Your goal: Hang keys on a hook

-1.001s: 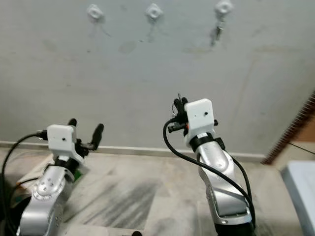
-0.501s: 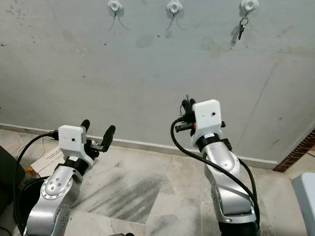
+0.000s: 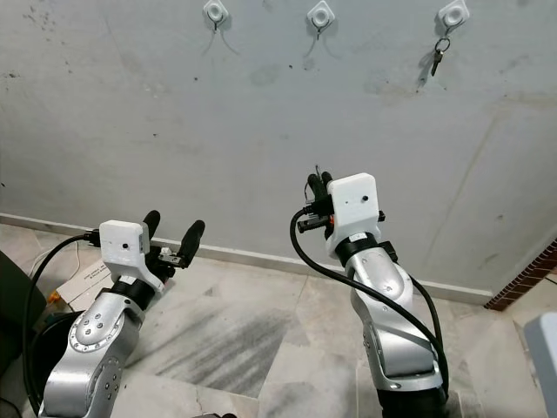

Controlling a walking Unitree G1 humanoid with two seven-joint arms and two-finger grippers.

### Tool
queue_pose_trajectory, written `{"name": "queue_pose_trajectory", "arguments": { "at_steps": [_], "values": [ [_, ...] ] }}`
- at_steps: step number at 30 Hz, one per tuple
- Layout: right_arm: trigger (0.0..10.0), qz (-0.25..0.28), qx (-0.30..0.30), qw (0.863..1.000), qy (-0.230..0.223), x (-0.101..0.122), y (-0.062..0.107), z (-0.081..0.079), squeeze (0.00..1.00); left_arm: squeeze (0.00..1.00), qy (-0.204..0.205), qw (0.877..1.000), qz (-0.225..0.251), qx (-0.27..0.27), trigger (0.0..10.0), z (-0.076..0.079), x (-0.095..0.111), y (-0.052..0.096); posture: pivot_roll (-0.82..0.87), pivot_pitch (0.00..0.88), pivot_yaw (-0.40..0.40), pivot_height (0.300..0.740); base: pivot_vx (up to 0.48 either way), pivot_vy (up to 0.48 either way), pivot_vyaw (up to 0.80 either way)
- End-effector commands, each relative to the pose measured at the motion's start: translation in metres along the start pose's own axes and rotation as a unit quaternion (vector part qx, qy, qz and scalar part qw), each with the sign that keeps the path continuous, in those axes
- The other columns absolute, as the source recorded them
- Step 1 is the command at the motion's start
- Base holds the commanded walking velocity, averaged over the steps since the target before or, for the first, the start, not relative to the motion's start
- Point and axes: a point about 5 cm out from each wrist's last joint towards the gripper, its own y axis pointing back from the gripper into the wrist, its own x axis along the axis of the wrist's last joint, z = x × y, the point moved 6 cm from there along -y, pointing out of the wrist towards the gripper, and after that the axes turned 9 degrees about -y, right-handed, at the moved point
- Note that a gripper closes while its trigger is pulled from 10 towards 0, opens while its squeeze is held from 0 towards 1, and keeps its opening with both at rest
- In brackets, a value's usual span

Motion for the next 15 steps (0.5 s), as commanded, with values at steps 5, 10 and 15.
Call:
{"name": "queue_pose_trajectory", "arguments": {
  "at_steps": [5, 10, 15],
  "values": [
    [10.0, 0.01, 0.005, 1.0, 0.001, 0.0046, -0.0034, -0.0036, 0.0, 0.0, 0.0, 1.0, 0.004, -0.004, 10.0, -0.0022, 0.0038, -0.0026, -0.03, 0.092, 0.064, 0.74, 0.289, 0.0, 0.0],
    [10.0, 0.009, 0.005, 1.0, 0.0, 0.0037, -0.0032, -0.0039, 0.0, 0.0, 0.0, 1.0, 0.004, -0.004, 10.0, -0.0026, 0.004, -0.003, -0.03, 0.091, 0.065, 0.74, 0.311, 0.0, 0.0],
    [10.0, 0.009, 0.005, 1.0, 0.0, 0.0037, -0.0032, -0.0039, 0.0, 0.0, 0.0, 1.0, 0.004, -0.004, 10.0, -0.0026, 0.004, -0.003, -0.03, 0.091, 0.065, 0.74, 0.311, 0.0, 0.0]
  ]
}}
